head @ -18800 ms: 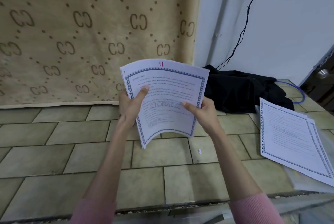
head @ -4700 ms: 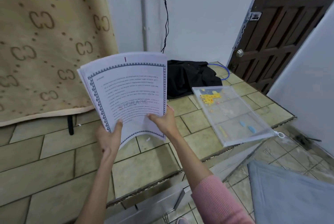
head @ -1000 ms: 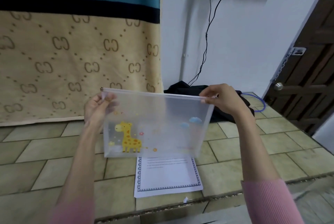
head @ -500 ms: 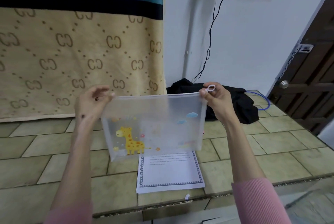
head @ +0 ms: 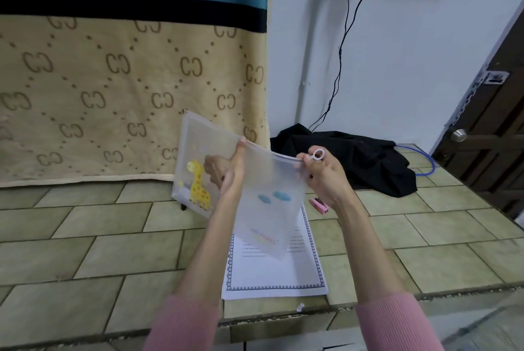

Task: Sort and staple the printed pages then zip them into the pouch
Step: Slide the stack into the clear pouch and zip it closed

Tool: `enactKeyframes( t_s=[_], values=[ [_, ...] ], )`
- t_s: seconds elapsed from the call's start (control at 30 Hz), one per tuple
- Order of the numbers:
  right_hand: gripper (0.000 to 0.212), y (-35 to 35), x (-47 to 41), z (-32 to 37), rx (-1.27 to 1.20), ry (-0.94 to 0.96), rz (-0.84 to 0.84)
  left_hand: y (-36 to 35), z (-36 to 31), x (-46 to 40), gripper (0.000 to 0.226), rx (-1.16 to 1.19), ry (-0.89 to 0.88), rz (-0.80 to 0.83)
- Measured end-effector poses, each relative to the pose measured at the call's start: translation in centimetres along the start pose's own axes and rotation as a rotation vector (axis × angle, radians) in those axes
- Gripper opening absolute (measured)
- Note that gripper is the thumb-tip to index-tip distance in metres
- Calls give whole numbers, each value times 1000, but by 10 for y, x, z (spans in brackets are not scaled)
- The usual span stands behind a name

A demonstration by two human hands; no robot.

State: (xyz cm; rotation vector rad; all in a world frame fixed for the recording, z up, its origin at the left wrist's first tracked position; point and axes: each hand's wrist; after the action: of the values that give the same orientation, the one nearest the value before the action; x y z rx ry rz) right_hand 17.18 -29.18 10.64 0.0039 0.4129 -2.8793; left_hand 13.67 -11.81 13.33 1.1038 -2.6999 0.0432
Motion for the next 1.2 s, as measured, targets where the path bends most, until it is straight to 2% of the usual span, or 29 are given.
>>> enactKeyframes(
  t_s=[0.1, 0.2, 0.27, 0.33, 0.4, 0.47, 0.57, 0.67, 0.73, 0.77, 0.83, 0.97, 1.1, 1.2],
  values=[
    [16, -4, 2, 1, 15, -64, 98, -4, 0, -4, 79, 85, 67, 39],
    [16, -6, 2, 8, 78, -102, 138, -1, -3, -4, 38, 79, -5, 60],
    [15, -5, 1, 15, 134, -124, 91, 1, -5, -10, 35, 9, -74, 46],
    [13, -5, 2, 24, 300, -137, 44, -1, -5, -21, 31, -26, -69, 76],
    [30, -9, 0, 34, 579, -114, -19, -5, -7, -24, 23, 63, 37, 208],
    [34, -14, -7, 44, 842, -62, -36, -6, -7, -22, 13, 114, 84, 280],
    [32, -24, -17, 57, 1153, -187, 82, -10, -6, -16, 16, 79, 95, 342],
    [42, -38, -24, 60, 1348, -325, 169, -16, -7, -20, 30, -78, 5, 343],
    [25, -45, -27, 59, 1429, -397, 261, -17, -4, -35, 34, -183, -40, 322],
    [18, -47, -28, 57, 1394, -461, 325, -17, 1, -47, 29, -235, -92, 273],
    [23, -45, -29, 52, 1180, -564, 450, -10, 1, -48, 26, -322, -194, 148],
    [28, -48, -20, 18, 745, -663, 604, 15, -13, 4, 25, -528, -470, -68],
    [27, -64, 0, -40, 642, -725, 654, 18, 26, 10, 29, -749, -528, -60],
    [34, -70, 18, -85, 635, -778, 565, 22, 75, -1, 31, -904, -534, -24]
  ],
)
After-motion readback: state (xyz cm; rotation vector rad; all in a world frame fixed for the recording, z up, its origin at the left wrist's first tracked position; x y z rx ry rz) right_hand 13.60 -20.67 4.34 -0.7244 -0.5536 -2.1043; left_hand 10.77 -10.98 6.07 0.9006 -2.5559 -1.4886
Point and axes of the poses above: each hand's wrist, its own x-axis away from the middle knuckle, its own y-axis out of the back of the hand, z = x × y, and after that the axes turned 4 degrees about -y, right-handed
